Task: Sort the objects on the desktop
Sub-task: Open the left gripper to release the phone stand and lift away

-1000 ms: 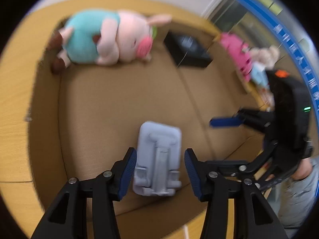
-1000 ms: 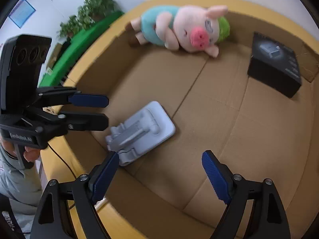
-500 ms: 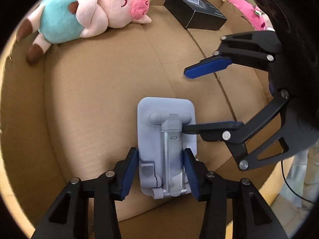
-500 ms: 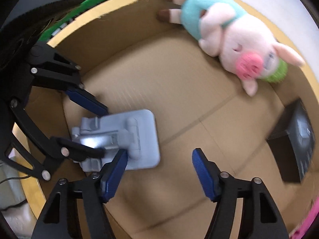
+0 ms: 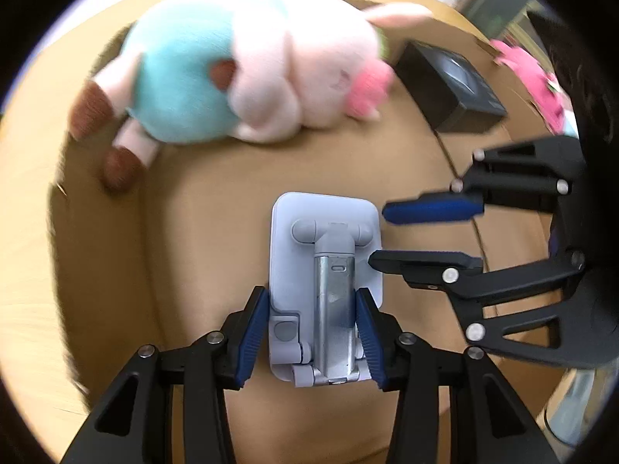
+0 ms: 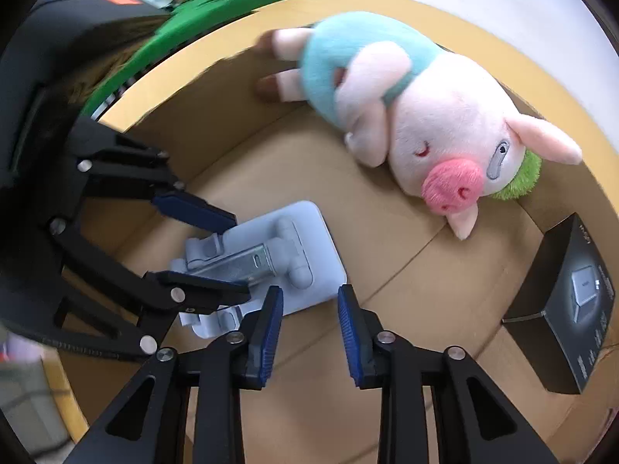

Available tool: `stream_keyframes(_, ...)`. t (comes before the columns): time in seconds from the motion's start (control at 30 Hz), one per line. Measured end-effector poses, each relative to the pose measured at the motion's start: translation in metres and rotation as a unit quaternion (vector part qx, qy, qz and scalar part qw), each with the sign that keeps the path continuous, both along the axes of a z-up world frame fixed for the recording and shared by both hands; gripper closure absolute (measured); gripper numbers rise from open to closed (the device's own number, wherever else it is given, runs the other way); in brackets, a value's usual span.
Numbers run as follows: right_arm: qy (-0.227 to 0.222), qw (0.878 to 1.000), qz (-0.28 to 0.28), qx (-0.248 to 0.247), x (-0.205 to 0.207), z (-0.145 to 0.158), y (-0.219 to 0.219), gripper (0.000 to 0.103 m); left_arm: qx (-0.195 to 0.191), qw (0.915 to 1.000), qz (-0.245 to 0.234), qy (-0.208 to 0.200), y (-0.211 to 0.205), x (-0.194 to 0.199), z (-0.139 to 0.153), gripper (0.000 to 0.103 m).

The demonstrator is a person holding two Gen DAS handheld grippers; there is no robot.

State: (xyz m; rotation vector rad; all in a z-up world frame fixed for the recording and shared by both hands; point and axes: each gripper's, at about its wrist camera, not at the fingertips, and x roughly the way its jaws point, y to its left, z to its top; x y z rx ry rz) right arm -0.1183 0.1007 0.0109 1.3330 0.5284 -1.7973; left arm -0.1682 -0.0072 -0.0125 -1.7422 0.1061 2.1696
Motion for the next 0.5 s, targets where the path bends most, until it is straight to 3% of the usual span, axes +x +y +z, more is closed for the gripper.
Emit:
stream_keyframes(0.13,-0.009,0.999,-0.034,-0.028,-0.017,0.002,-0.005,0.087,-0.003,0.9995,0.030,0.012,-0.012,-0.009,0.003,0.059)
stream_keyframes(0.43,-0.036,0.993,-0.092,-0.066,-0.036,-0.001,0.002,0.085,0.016,0.9979,0.063,-0.003,-0.022,-0.015,-0.002,0.058)
stream_keyframes(0.5,-0.038,0.991,-0.105,-0.067,-0.044,-0.002,0.012,0.080,0.009,0.9979,0.064,0.000,-0.021,-0.012,0.000,0.060)
